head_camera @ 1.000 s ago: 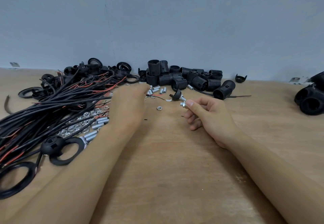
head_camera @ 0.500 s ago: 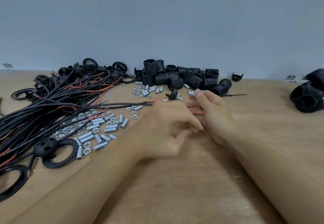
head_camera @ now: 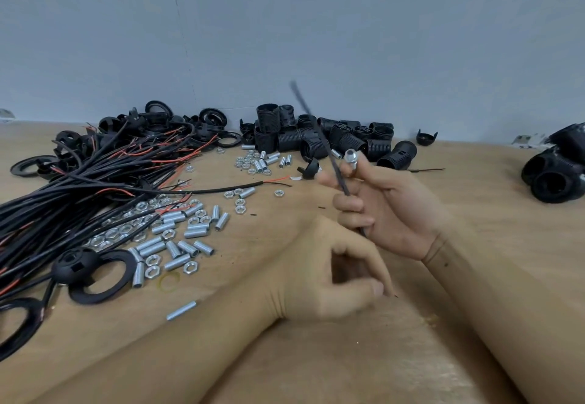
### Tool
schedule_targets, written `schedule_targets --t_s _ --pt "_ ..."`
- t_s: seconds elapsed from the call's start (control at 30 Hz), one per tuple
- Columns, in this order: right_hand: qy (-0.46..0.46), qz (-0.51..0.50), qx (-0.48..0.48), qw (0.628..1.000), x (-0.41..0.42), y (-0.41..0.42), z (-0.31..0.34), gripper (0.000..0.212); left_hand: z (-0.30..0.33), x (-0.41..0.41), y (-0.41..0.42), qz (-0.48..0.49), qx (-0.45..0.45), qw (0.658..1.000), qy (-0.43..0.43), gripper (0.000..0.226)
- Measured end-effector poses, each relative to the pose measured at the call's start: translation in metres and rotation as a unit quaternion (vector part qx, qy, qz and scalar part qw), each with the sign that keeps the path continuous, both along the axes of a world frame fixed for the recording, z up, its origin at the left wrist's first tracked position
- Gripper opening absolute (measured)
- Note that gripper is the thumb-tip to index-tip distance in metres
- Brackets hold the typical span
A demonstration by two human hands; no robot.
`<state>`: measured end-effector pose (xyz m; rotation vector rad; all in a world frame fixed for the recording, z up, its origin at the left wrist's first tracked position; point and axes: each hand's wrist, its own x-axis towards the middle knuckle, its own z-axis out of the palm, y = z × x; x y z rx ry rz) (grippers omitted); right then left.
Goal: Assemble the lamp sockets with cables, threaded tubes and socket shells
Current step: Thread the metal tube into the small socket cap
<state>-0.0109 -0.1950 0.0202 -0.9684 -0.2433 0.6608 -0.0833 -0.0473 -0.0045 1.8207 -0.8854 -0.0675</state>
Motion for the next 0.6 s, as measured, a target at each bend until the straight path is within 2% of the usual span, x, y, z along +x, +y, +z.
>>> schedule_targets --t_s 0.07,0.13,0.27,0.37,0.43,0.53,0.6 --pt "-0.005 -0.047 -0.001 0.999 0.005 -0.006 0.001 0.023 0.000 0.009 0.002 0.026 -0.086 0.994 0.061 0.017" --pt "-0.002 -0.080 -0.010 0.997 0.008 -0.013 0.001 0.023 0.001 0.022 0.006 0.101 -0.119 0.986 0.053 0.019" --pt "-0.003 -0.084 -0.019 0.996 0.010 -0.020 0.000 0.022 -0.002 0.045 0.034 0.250 -0.041 0.967 -0.036 0.026" --pt "-0.024 -0.070 -0.044 0.996 0.007 -0.017 -0.003 0.023 0.003 0.056 0.051 0.378 -0.051 0.918 -0.110 0.042" --pt "-0.057 -0.058 -0.071 0.994 0.006 -0.014 -0.002 0.023 0.007 0.056 0.046 0.391 -0.083 0.911 -0.106 0.035" --pt "-0.115 -0.021 -0.122 0.986 0.001 -0.010 -0.003 0.022 0.004 0.048 0.027 0.340 -0.073 0.938 0.003 0.042" --pt "-0.135 -0.013 -0.145 0.980 -0.001 -0.007 -0.005 0.023 0.001 0.043 0.021 0.304 -0.076 0.949 0.042 0.042"
